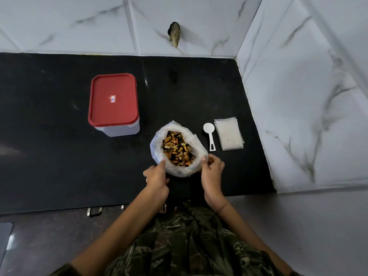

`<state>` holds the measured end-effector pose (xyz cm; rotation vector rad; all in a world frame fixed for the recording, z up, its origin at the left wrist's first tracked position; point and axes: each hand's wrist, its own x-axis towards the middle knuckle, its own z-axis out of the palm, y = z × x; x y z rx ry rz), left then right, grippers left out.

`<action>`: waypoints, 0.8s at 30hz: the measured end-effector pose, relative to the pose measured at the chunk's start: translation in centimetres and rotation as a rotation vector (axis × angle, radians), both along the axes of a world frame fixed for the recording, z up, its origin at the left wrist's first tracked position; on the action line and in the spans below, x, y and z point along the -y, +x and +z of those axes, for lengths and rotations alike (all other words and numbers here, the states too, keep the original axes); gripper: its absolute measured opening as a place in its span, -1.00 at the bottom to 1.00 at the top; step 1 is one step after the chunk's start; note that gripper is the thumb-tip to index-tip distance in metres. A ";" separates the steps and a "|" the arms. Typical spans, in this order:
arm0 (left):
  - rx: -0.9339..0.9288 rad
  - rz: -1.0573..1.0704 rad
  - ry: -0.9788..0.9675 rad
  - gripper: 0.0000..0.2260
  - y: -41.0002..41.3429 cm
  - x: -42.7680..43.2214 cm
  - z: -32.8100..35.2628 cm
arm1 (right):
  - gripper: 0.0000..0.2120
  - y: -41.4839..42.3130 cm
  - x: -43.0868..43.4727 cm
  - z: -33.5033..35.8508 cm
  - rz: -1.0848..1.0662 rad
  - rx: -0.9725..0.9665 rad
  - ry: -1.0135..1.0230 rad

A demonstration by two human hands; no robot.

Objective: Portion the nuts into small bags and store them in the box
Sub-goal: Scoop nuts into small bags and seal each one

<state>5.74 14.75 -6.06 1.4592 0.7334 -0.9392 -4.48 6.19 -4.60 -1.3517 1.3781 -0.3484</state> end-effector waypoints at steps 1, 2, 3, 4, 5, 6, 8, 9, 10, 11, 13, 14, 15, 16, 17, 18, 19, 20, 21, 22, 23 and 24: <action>-0.005 -0.020 -0.037 -0.59 -0.5 -0.4 -0.1 | -0.58 -0.5 -0.4 -0.1 0.045 0.034 -0.057; -0.003 -0.023 -0.088 -0.63 -1.0 -0.7 0.1 | -0.54 -1.0 -0.7 -0.4 0.079 0.091 -0.053; 0.006 -0.012 -0.126 -0.66 -1.3 -0.9 0.3 | -0.51 -1.1 -0.9 -0.6 0.103 0.149 -0.002; 0.024 0.010 -0.143 -0.67 -1.4 -1.2 0.3 | -0.49 -1.2 -0.9 -1.0 0.114 0.177 0.058; 0.048 0.021 -0.149 -0.68 -1.4 -1.4 0.1 | -0.49 -1.4 -0.6 -1.2 0.122 0.180 0.096; 0.074 0.013 -0.158 -0.68 -1.4 -1.6 0.1 | -0.50 -1.6 -0.1 -1.6 0.145 0.146 0.098; 0.156 -0.069 -0.125 -0.70 -1.4 -1.9 0.0 | -0.51 -2.2 0.8 -1.7 0.255 0.044 0.016; 0.230 -0.146 -0.065 -0.71 -1.4 -2.1 -0.2 | -0.50 -2.4 1.2 -1.5 0.321 -0.004 -0.019; 0.333 -0.241 0.016 -0.69 -1.3 -2.2 -0.2 | -0.48 -2.4 1.4 -1.3 0.371 -0.040 -0.056; 0.465 -0.337 0.099 -0.66 -1.1 -2.4 -0.1 | -0.45 -2.3 1.7 -0.9 0.399 -0.063 -0.124; 0.763 -0.447 0.214 -0.59 -0.4 -2.4 0.2 | -0.42 -1.7 2.3 0.0 0.413 -0.069 -0.368; 0.894 -0.481 0.257 -0.56 0.0 -2.3 0.4 | -0.44 -1.0 2.6 0.5 0.424 -0.050 -0.491; 0.995 -0.520 0.299 -0.55 0.5 -2.0 0.6 | -0.46 0.0 3.0 0.9 0.449 -0.026 -0.586; 1.067 -0.554 0.333 -0.55 1.0 -1.6 0.8 | -0.49 1.0 3.4 1.0 0.492 -0.022 -0.641; 1.099 -0.577 0.352 -0.56 1.7 -1.1 0.8 | -0.51 2.1 3.6 0.9 0.546 -0.039 -0.675; 1.106 -0.588 0.362 -0.59 2.4 -0.4 0.8 | -0.52 3.2 3.7 0.6 0.599 -0.071 -0.700; 1.094 -0.601 0.372 -0.63 3.1 0.3 0.6 | -0.55 4.0 3.7 0.1 0.633 -0.103 -0.727; 1.083 -0.612 0.385 -0.67 3.7 0.9 0.4 | -0.58 4.8 3.8 -0.4 0.640 -0.122 -0.752; 1.070 -0.620 0.396 -0.71 4.3 1.4 0.2 | -0.62 5.3 3.9 -0.7 0.621 -0.128 -0.765; 1.057 -0.620 0.397 -0.75 4.8 1.8 0.1 | -0.67 5.7 4.0 -0.9 0.584 -0.130 -0.756; 1.043 -0.616 0.388 -0.77 5.2 2.1 0.0 | -0.71 6.0 4.3 -1.0 0.538 -0.137 -0.732; 1.023 -0.611 0.370 -0.78 5.5 2.4 0.1 | -0.74 6.3 4.6 -0.9 0.492 -0.150 -0.700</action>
